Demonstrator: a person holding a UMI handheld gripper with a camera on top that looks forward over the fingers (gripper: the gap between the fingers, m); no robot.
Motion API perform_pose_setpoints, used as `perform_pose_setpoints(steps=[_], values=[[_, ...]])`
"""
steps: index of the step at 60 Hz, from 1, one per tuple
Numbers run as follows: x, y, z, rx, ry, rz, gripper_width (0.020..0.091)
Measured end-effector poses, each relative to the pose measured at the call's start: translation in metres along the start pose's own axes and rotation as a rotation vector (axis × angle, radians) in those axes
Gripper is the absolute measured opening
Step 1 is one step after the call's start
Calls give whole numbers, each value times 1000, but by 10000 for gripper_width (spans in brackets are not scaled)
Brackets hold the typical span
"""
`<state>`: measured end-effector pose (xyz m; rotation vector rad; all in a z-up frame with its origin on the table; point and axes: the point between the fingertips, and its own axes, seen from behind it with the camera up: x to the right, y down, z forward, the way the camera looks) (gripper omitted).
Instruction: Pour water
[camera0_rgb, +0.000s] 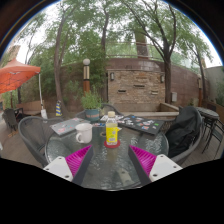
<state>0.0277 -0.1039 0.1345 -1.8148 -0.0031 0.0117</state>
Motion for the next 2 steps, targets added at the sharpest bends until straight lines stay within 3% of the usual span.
perform_pose_setpoints(steps=[2], values=[[-4, 1, -16, -1, -8, 19, 826]])
